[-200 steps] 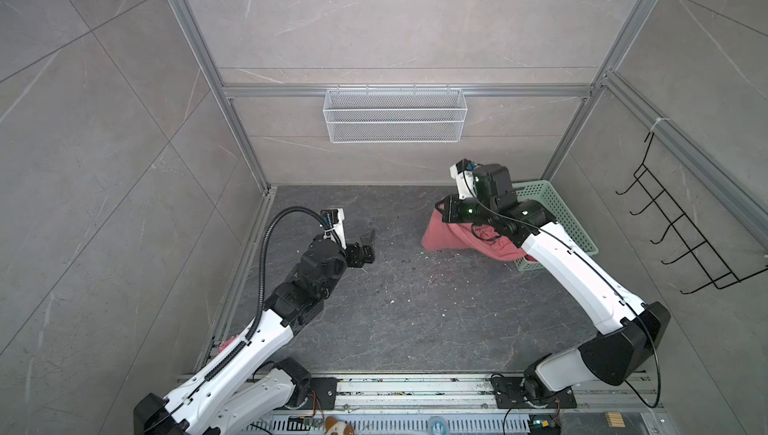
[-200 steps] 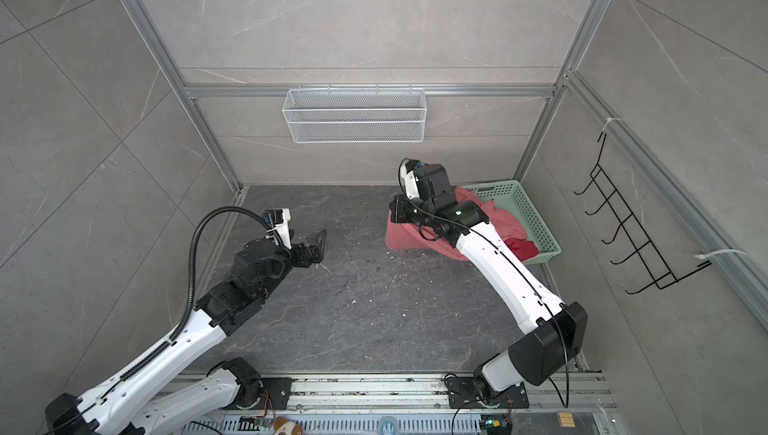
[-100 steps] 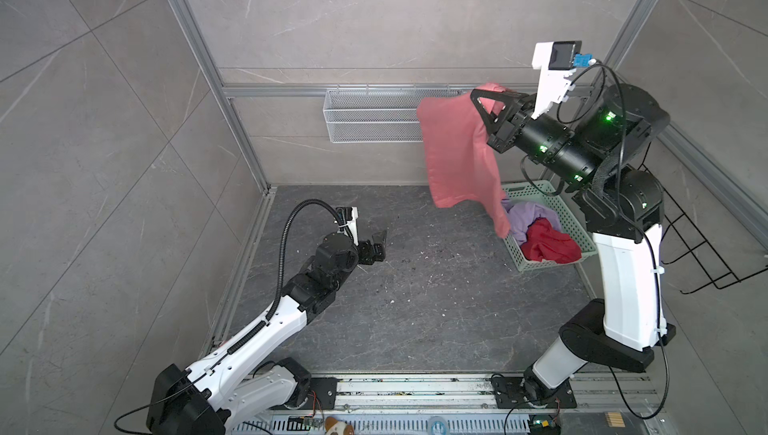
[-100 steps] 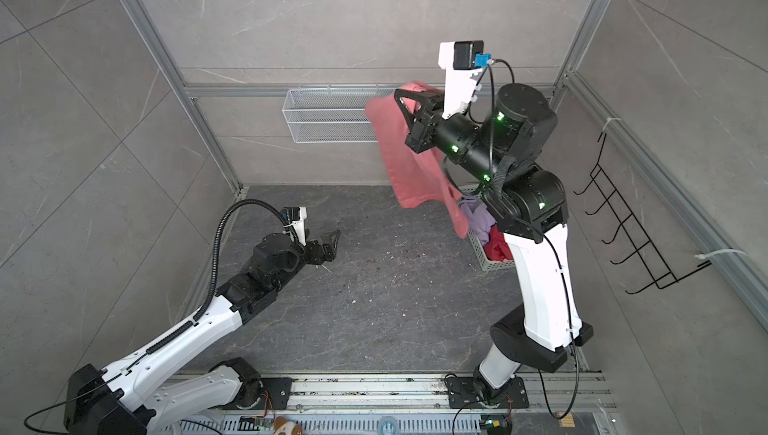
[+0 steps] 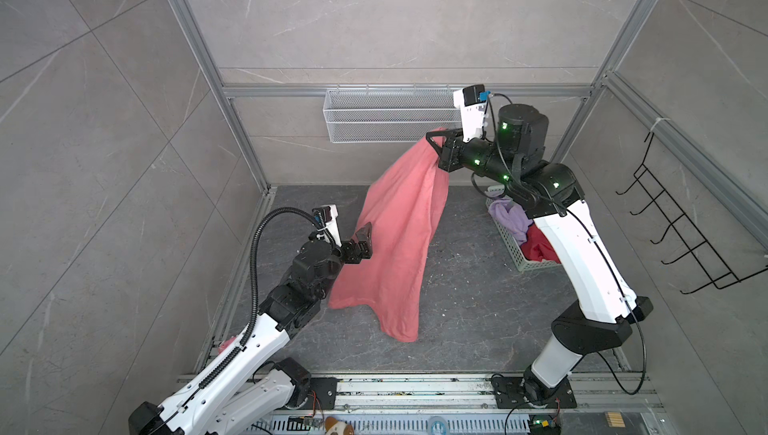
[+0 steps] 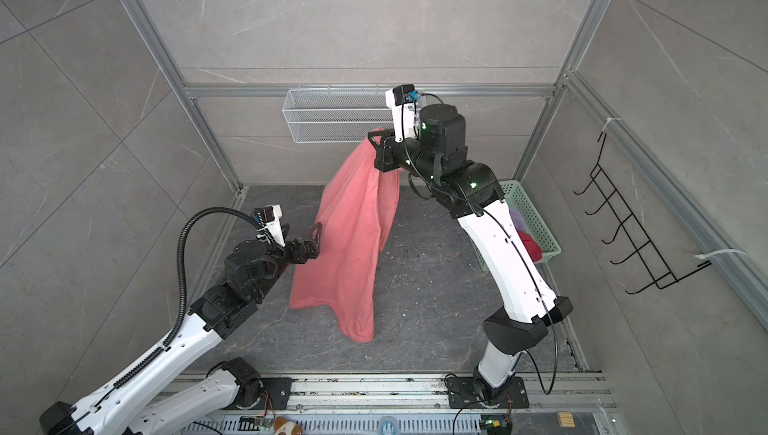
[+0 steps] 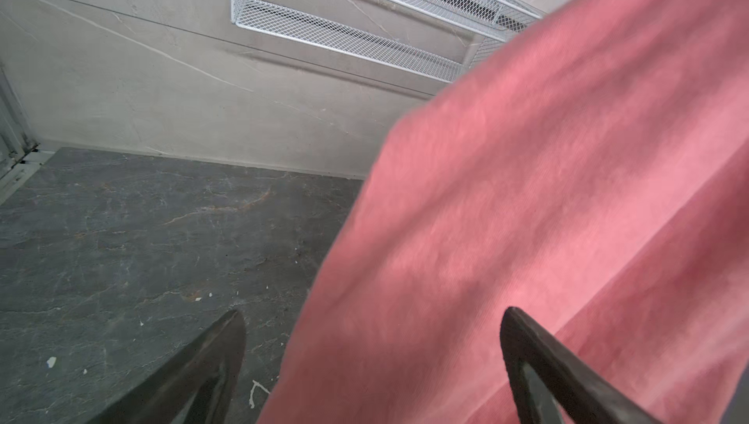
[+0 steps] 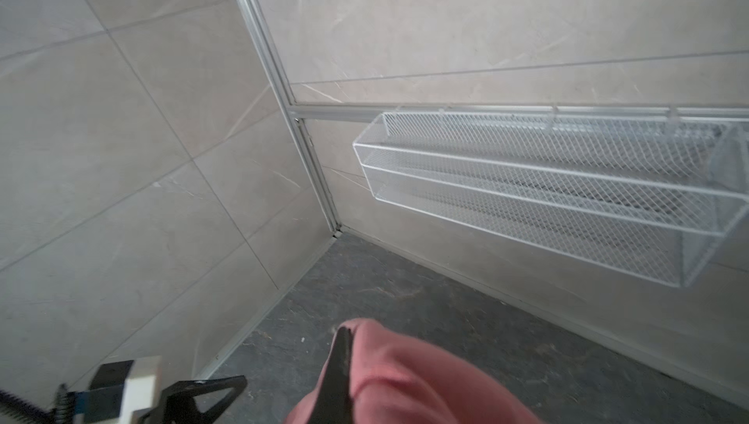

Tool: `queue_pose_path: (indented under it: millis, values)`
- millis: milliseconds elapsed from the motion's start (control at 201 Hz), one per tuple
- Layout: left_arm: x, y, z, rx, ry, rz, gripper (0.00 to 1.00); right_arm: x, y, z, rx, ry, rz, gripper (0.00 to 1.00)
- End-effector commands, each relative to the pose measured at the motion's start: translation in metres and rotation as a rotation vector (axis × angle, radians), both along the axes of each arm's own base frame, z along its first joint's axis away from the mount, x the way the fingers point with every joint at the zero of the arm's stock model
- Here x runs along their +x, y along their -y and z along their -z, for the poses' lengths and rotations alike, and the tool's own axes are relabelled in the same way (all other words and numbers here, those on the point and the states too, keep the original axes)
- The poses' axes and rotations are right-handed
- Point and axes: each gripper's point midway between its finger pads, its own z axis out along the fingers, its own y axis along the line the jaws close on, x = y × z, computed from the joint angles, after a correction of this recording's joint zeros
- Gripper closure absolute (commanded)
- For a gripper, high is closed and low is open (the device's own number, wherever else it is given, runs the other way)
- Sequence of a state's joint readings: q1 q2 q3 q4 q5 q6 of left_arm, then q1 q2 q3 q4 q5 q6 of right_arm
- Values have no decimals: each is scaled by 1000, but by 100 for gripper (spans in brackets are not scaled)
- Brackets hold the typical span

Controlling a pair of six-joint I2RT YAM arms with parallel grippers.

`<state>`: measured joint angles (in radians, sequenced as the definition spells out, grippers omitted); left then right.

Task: Fold and stack the t-shirts
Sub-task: 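Lift the pink t-shirt high with the right gripper, then lay it on the table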

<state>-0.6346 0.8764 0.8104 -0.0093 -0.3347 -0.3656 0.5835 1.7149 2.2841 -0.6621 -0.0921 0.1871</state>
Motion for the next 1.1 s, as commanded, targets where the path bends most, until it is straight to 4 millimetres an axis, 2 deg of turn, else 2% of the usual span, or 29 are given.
queue_pose_path:
  millis: [0,124,244,358,453,547,632,692,762,891,936,981,990,1005,1030,1050,1100]
  values:
    - [1,-6,-4,23,18,-26,1,-13,45,-41,-18,145,169,100]
    - [6,2,0,11,5,-6,1,-21,82,-49,-94,192,311,100]
    - [13,13,2,2,-5,20,1,-36,113,-66,-127,247,409,100]
    - [19,23,2,-8,-5,47,1,-52,122,-85,-130,293,412,100]
    - [22,28,3,-13,-6,63,1,-52,115,-86,-131,284,370,100]
    - [22,29,5,-16,-10,65,1,-44,92,-75,-110,232,280,100]
    - [20,25,6,-14,-12,55,0,-30,58,-51,-84,149,175,100]
    - [17,19,7,-11,-11,33,1,-19,29,-24,-68,68,105,100]
    - [13,6,6,-9,-5,-12,1,-7,-13,18,-71,-39,16,100]
    - [1,-25,3,-2,15,-118,1,-13,-97,91,-80,-213,-160,100]
    - [-4,-35,1,1,22,-146,1,-20,-120,109,-94,-258,-217,89]
    - [-9,-49,-2,9,33,-199,1,-27,-139,126,-124,-290,-258,62]
    - [-10,-51,-2,9,36,-207,1,-27,-141,128,-131,-293,-263,50]
    - [-12,-55,-3,12,39,-218,0,-29,-145,131,-143,-299,-268,39]
    - [-15,-60,-4,16,41,-235,1,-29,-147,135,-161,-305,-264,27]
    - [-18,-65,-5,18,46,-249,0,-28,-146,136,-171,-303,-254,21]
    - [-25,-75,-6,24,53,-275,0,-26,-142,131,-179,-287,-228,19]
